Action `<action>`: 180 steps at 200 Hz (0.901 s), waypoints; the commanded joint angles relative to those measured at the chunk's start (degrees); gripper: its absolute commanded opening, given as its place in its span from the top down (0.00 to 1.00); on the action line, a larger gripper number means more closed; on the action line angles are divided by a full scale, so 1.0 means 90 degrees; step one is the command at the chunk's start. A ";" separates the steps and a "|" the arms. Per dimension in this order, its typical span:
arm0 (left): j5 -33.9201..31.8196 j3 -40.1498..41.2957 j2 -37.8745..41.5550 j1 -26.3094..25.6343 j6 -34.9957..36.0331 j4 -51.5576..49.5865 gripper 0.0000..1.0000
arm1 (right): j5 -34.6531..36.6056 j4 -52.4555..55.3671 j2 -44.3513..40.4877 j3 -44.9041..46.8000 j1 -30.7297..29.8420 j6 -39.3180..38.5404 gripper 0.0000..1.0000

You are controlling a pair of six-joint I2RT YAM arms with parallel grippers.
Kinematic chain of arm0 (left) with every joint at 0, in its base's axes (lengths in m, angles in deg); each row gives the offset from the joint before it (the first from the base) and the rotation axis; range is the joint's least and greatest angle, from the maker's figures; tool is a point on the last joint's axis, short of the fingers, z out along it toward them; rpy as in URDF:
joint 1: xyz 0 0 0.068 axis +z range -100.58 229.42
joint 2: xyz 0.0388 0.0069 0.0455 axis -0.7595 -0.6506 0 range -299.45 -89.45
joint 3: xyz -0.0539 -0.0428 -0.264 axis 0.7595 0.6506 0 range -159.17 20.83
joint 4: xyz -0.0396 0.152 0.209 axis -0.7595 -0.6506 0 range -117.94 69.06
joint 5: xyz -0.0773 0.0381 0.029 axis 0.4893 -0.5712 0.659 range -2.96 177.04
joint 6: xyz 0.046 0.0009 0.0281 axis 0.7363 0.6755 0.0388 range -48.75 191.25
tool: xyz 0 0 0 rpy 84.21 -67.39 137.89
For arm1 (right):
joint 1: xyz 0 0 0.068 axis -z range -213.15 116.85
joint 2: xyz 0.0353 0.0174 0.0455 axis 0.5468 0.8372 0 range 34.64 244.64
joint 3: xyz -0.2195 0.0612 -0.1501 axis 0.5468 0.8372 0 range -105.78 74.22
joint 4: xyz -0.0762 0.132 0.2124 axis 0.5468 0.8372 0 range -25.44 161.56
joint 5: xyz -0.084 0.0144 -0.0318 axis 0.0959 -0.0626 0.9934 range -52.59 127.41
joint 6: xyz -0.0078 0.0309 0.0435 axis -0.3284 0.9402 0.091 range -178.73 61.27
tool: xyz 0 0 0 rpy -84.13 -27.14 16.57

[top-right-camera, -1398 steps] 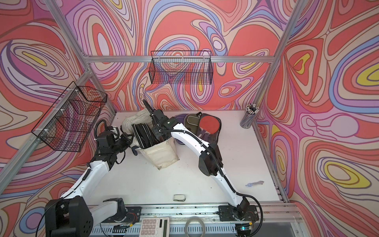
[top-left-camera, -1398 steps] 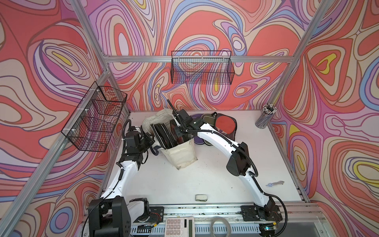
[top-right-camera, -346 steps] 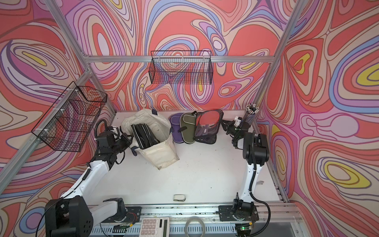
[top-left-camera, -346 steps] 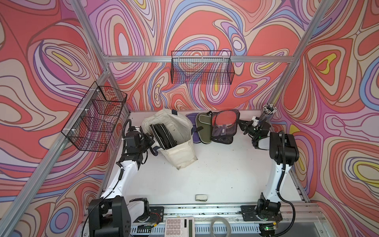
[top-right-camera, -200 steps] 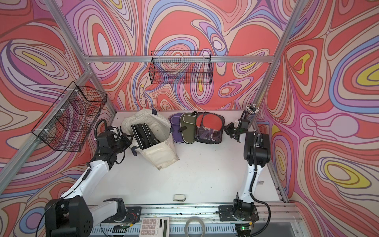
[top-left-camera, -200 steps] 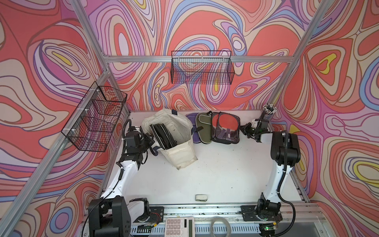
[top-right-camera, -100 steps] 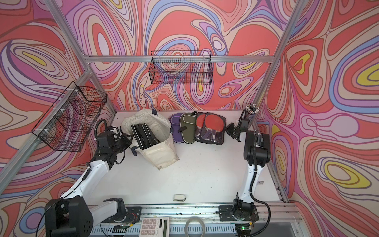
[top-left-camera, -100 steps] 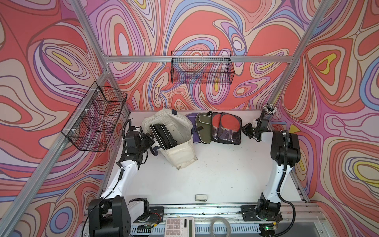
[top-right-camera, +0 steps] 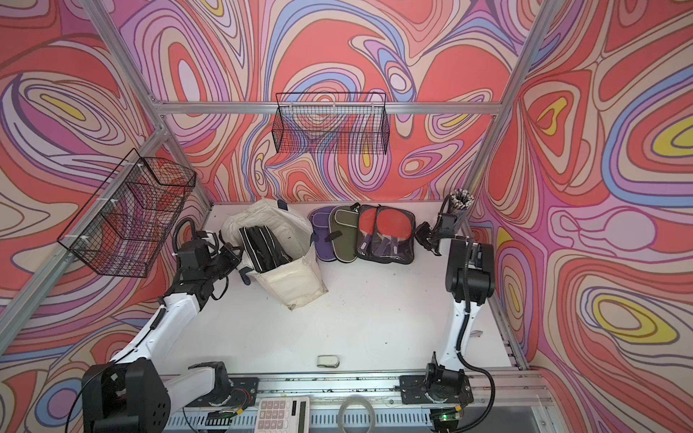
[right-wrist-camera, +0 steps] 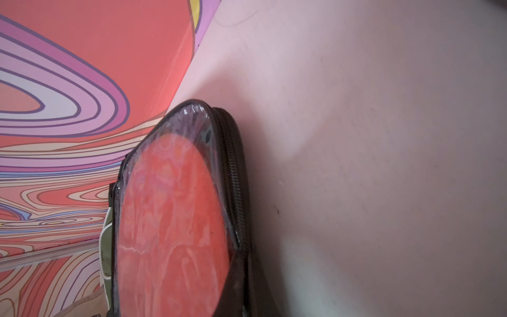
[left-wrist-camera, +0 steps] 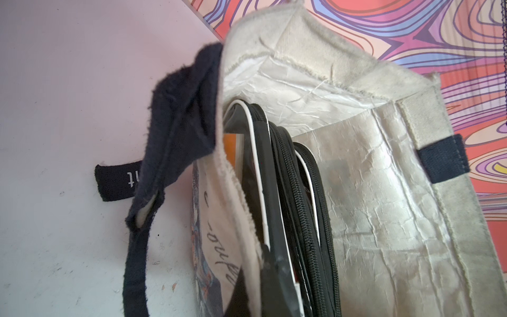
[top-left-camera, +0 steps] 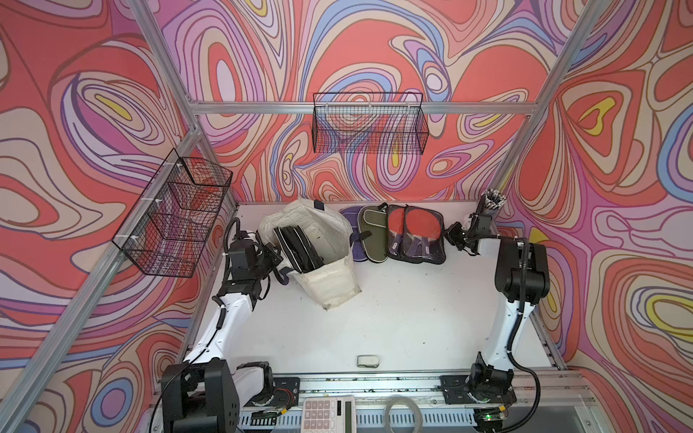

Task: Remove the ping pong set from the canvas bag
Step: Place the ping pong set at the center of the board.

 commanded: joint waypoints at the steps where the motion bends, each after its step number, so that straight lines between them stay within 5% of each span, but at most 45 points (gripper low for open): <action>1: -0.0057 -0.0003 0.0139 0.0048 -0.0024 -0.0081 1.00 | 0.0241 -0.0021 -0.0164 -0.0069 0.0030 -0.0176 1.00; 31: -0.0028 -0.0003 0.0094 0.0047 -0.0045 -0.0039 1.00 | 0.0336 -0.0020 -0.0245 -0.0021 0.0030 -0.0215 1.00; 135: -0.0008 -0.0044 0.0078 0.0048 -0.0065 -0.0023 1.00 | 0.0564 0.0139 -0.1057 0.0143 -0.0017 -0.0573 0.29; 180: 0.0051 -0.0016 0.0026 0.0048 -0.0104 0.0045 1.00 | 0.0728 0.0641 -0.1961 0.0005 -0.0523 -0.0982 0.20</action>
